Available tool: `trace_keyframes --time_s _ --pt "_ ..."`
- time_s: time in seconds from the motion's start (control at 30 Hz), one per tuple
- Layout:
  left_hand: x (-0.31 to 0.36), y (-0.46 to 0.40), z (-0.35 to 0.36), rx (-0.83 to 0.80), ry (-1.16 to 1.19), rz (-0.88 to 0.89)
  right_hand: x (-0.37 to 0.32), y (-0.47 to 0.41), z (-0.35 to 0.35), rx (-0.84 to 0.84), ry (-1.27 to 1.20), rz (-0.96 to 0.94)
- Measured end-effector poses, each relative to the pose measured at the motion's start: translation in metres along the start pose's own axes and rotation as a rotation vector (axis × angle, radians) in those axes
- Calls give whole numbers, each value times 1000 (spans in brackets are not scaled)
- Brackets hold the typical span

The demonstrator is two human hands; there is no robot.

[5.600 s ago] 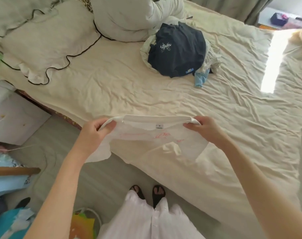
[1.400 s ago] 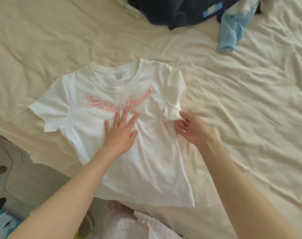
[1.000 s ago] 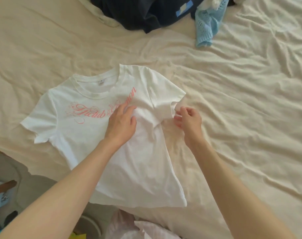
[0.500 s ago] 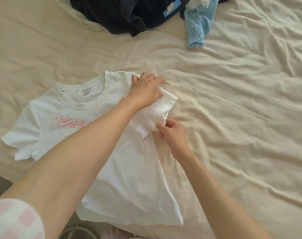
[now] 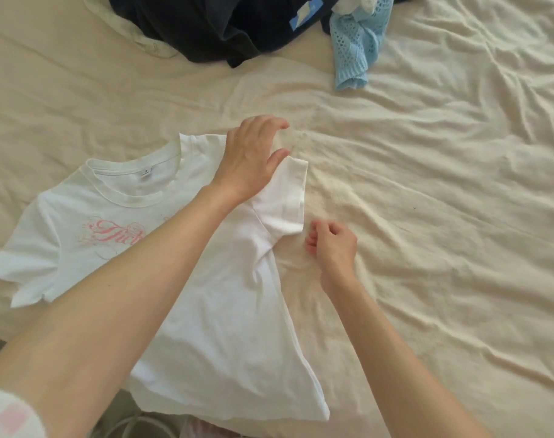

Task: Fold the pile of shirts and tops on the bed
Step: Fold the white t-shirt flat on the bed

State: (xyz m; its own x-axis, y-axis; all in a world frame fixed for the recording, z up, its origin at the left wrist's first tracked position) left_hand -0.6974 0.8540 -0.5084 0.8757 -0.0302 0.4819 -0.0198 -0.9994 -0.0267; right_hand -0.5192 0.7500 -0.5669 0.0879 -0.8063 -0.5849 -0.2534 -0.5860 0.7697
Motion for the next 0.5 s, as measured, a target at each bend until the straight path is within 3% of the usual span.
trace_keyframes --time_s 0.2,0.37,0.5 --pt "-14 60 -10 128 -29 -211 11 20 13 -200 -31 -27" --pt "-8 166 10 -4 -59 -281 40 52 6 -221 262 -146" --pt "13 242 34 -166 -98 -280 64 88 -18 -170 556 -447"
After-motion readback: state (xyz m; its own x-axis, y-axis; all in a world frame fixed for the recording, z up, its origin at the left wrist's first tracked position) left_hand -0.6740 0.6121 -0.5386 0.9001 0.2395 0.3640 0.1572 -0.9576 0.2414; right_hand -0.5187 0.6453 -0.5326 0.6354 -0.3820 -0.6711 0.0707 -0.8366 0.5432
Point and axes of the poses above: each hand's wrist, its own y-axis away from the middle knuckle, its own z-axis out of the palm, x = y × z, the point moved 8 cm from there along -y, towards the middle knuckle, and after that the axes turned 2 degrees about x, right-handed, at the moved point
